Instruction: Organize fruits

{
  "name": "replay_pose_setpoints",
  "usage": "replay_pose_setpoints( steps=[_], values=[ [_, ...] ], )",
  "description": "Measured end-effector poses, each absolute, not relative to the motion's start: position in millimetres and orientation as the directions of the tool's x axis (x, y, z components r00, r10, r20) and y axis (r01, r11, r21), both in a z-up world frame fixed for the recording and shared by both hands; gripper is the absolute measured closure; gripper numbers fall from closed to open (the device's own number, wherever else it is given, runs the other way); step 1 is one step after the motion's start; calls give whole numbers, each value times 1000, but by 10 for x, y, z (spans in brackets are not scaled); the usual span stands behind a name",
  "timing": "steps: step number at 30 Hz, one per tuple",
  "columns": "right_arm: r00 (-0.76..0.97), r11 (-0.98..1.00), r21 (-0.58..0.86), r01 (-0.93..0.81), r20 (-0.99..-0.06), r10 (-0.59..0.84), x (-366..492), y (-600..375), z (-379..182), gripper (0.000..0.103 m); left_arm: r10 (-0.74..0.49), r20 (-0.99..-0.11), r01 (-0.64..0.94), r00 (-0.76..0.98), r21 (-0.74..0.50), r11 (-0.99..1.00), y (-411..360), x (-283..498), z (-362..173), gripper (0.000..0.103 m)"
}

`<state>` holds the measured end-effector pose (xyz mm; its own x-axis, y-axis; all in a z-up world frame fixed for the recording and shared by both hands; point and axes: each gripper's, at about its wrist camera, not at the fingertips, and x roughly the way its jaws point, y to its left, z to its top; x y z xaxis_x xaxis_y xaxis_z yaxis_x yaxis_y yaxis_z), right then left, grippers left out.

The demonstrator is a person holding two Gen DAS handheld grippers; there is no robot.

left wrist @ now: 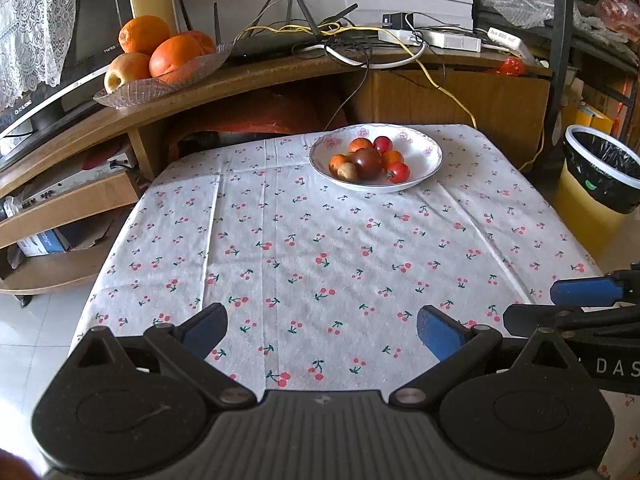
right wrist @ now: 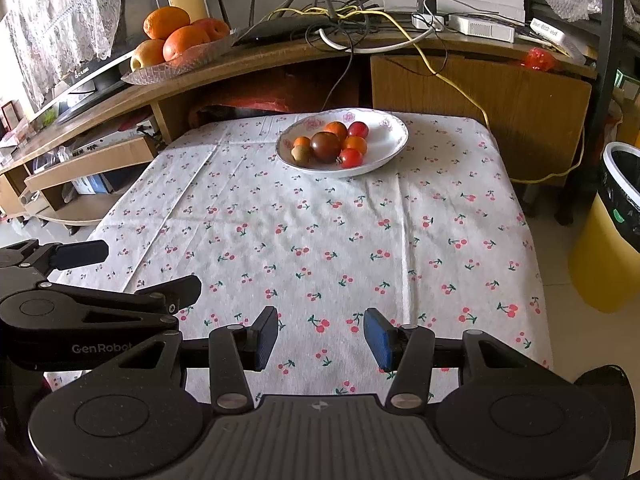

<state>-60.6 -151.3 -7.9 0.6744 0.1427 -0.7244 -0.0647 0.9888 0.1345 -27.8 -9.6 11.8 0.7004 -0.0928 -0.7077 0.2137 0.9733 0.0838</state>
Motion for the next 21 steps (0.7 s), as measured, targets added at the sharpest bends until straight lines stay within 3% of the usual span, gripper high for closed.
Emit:
replay_pose_setpoints(
  steps=[21],
  values=[
    [665,989,131,-62,-734,139,-585,-1512,-115,58,-85,-716,217,693,94,972,-103,-266,80,0]
  ],
)
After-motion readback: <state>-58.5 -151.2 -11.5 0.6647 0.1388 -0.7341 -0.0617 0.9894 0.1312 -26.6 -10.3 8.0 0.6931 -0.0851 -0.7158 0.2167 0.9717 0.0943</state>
